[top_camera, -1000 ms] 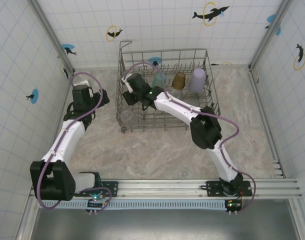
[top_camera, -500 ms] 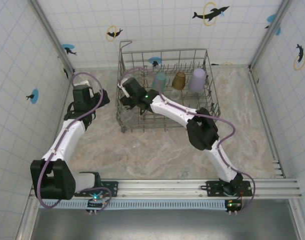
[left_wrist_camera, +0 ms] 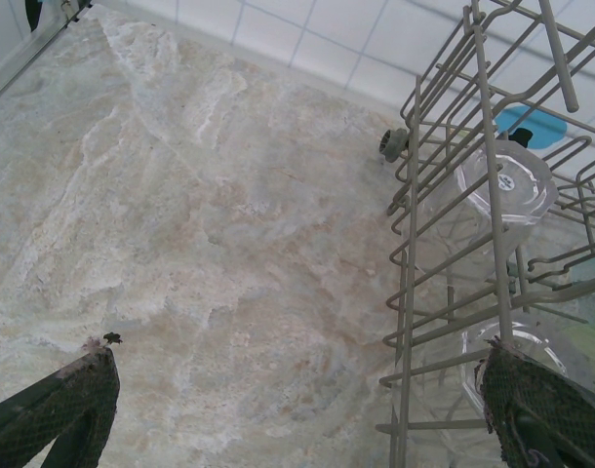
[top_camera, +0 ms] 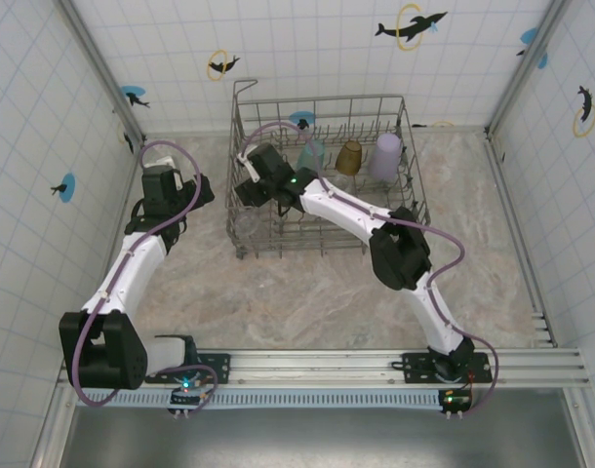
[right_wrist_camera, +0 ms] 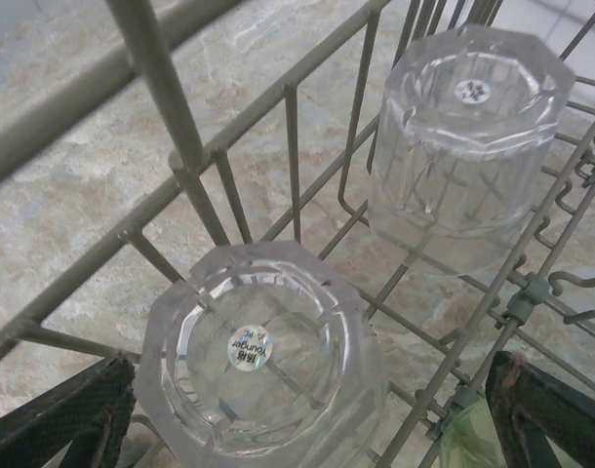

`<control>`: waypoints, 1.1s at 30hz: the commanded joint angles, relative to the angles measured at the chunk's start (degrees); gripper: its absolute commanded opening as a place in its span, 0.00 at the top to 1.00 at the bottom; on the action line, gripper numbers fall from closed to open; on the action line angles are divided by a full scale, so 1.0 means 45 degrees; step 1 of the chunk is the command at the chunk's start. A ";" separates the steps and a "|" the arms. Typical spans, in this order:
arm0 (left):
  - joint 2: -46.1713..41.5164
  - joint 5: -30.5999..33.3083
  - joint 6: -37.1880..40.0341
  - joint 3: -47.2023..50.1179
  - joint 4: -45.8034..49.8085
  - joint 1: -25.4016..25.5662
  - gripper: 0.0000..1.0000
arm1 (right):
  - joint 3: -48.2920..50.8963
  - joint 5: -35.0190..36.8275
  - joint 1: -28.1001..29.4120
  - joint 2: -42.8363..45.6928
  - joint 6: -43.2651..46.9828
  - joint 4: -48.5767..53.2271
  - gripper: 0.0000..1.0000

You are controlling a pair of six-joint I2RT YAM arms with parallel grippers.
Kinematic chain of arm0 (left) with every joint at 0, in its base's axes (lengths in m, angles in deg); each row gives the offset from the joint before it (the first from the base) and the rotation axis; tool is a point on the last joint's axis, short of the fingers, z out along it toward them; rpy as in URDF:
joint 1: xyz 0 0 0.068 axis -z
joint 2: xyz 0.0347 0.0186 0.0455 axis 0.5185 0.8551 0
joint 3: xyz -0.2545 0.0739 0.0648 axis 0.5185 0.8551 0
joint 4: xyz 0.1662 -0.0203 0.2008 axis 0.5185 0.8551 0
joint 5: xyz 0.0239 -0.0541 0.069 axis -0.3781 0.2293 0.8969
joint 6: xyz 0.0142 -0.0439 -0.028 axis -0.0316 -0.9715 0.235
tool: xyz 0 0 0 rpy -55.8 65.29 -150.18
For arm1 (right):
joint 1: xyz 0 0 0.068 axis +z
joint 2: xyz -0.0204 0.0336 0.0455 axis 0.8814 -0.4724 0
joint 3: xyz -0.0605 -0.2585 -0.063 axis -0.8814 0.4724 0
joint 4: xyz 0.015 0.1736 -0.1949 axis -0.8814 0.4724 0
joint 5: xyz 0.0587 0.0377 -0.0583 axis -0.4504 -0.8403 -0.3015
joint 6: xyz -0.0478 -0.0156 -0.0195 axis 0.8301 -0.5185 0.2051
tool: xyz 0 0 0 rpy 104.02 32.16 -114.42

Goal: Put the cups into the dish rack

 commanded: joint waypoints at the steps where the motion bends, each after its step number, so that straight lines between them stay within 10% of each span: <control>1: -0.0104 -0.0093 -0.0231 0.0115 -0.0196 -0.0033 0.03 | -0.0596 -0.0062 -0.0128 0.1207 -0.0158 -0.0116 0.00; 16: -0.0143 0.0455 -0.0289 0.0161 -0.0161 -0.0028 0.03 | 0.1027 0.1121 -0.0856 0.3062 0.0005 0.0347 0.00; 33: -0.0088 0.2294 -0.1026 0.0434 -0.0313 -0.0033 0.03 | 0.8190 0.1536 -0.3347 0.9354 -0.0697 -0.1755 0.00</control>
